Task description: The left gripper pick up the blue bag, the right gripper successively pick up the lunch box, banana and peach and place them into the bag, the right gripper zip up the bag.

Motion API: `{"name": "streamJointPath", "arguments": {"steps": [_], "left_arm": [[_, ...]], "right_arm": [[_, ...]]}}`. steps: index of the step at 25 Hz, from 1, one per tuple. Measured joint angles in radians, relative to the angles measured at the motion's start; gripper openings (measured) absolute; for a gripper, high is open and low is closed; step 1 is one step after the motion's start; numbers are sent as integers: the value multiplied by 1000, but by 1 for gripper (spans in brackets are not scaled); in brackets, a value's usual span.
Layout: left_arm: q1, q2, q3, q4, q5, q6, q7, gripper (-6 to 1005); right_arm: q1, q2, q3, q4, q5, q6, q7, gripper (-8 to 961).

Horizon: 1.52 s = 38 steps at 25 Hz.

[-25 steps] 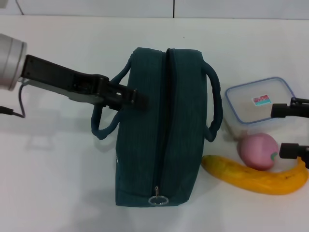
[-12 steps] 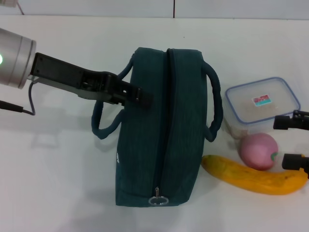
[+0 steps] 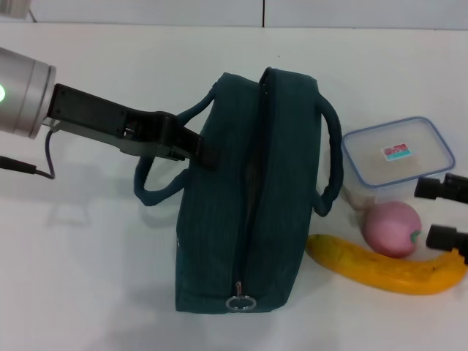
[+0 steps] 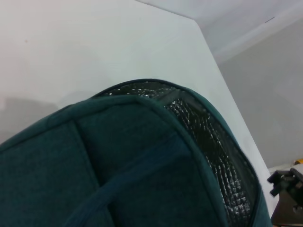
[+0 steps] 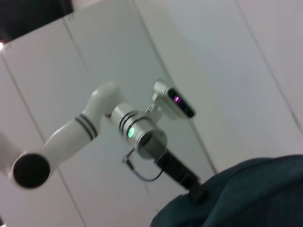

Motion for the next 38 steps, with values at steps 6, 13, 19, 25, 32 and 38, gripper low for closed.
{"name": "streamJointPath", "arguments": {"steps": [6, 13, 19, 25, 32, 38], "left_arm": [[0, 0, -4, 8, 10, -3, 5, 146], [-3, -6, -15, 4, 5, -5, 5, 56], [-3, -17, -15, 2, 5, -5, 16, 57], [2, -20, -8, 0, 5, -4, 50, 57], [3, -23, -8, -14, -17, -2, 89, 58], [7, -26, -9, -24, -21, -1, 108, 58]], "right_arm": [[-6, -2, 43, 23, 1, 0, 2, 869], [-6, -3, 201, 129, 1, 21, 16, 869], [-41, 8, 462, 303, 2, 228, 157, 870], [-94, 41, 636, 409, 4, 467, 203, 870], [-50, 43, 632, 446, -8, 711, 231, 869], [5, 45, 571, 461, -14, 749, 241, 869]]}}
